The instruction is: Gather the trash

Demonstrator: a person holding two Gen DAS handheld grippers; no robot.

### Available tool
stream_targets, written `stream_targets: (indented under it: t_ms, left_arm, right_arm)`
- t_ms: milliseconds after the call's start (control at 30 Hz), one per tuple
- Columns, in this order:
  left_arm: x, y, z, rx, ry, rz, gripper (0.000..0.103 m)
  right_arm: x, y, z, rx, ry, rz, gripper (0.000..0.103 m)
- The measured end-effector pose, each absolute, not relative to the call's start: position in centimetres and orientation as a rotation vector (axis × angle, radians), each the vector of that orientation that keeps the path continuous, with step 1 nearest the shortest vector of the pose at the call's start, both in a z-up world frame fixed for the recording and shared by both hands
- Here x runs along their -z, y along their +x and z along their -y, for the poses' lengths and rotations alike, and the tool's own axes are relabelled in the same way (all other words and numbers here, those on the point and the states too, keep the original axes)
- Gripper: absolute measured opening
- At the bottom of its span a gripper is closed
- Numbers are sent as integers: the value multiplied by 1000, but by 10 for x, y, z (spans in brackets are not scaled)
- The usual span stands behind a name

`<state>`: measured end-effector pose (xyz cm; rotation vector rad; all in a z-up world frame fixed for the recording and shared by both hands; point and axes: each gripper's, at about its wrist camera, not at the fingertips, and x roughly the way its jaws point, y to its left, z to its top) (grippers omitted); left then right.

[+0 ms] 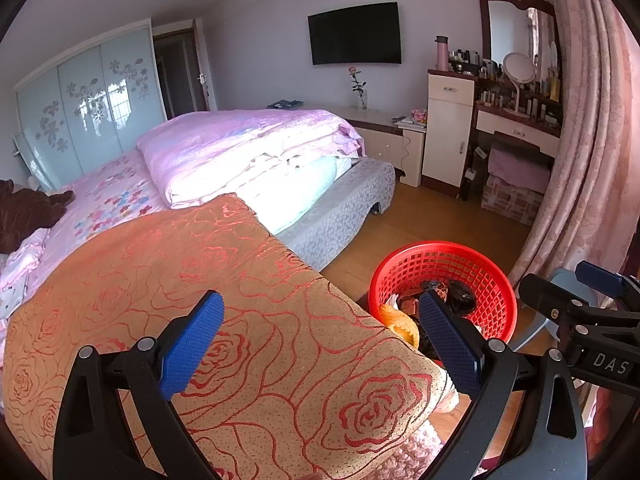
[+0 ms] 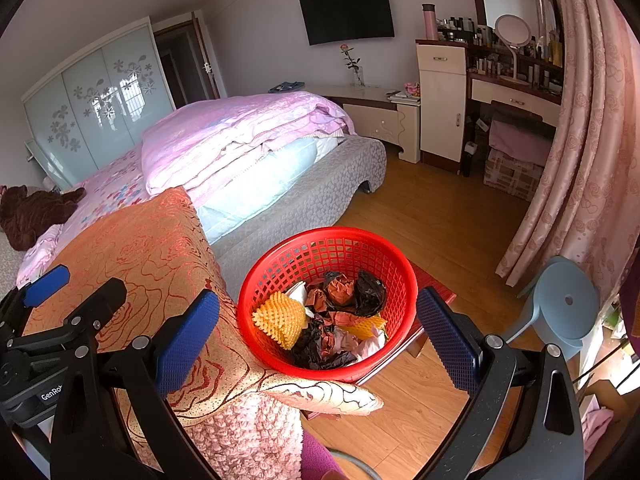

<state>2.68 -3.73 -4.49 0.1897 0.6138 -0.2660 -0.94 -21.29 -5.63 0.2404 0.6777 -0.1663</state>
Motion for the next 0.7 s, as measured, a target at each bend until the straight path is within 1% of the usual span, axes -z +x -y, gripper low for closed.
stream_targets:
  t_ms: [700]
  left_arm:
    - [39,23,44,283,195,-612,94]
  right_arm:
    - [55,-9,213,168,242,-680,96]
